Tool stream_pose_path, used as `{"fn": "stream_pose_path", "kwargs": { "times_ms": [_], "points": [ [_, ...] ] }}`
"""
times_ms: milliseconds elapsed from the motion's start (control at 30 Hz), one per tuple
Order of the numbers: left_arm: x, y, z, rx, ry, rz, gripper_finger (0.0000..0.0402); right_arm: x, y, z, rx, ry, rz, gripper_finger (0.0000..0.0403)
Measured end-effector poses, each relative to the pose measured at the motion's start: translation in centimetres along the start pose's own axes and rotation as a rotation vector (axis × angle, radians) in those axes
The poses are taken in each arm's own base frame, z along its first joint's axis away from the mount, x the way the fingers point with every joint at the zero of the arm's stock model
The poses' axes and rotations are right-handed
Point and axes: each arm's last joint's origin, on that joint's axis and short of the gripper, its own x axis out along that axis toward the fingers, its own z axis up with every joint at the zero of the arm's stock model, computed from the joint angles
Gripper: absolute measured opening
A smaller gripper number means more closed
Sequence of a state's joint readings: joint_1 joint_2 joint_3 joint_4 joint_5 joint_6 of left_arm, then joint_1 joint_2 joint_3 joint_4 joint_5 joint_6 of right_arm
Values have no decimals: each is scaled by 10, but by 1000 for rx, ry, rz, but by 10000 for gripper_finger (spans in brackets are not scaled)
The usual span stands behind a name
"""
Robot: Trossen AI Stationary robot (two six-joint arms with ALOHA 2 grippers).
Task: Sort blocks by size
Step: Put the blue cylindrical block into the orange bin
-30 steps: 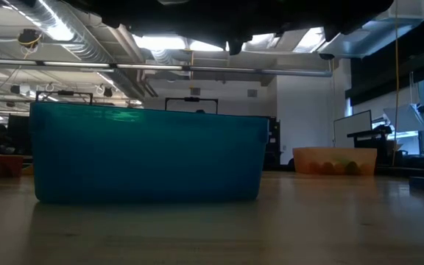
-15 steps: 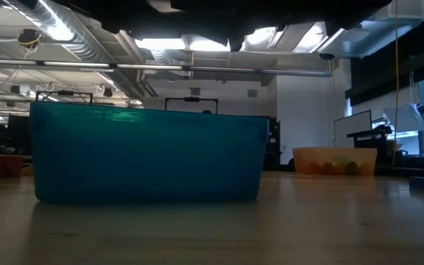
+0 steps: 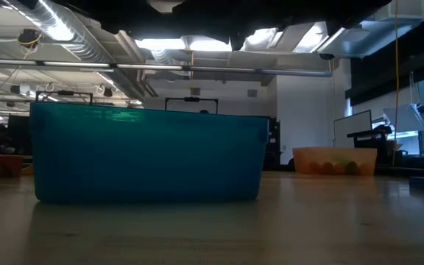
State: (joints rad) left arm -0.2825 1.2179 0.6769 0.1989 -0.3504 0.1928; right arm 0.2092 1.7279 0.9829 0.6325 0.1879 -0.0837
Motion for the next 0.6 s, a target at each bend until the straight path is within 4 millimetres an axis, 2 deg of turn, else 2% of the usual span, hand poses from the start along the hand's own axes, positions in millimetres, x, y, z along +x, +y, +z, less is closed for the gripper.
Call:
{"fn": "stream_pose_path", "kwargs": {
  "times_ms": [233, 433, 600],
  "points": [
    [0, -1, -2, 27, 13, -19, 130, 0, 0, -1, -3, 6, -3, 132],
    [-3, 0, -3, 40, 49, -33, 190, -2, -1, -1, -11, 25, -50, 135],
    [-19, 8, -6, 23, 162, 17, 228, -16, -10, 14, -52, 71, -192, 139]
  ]
}}
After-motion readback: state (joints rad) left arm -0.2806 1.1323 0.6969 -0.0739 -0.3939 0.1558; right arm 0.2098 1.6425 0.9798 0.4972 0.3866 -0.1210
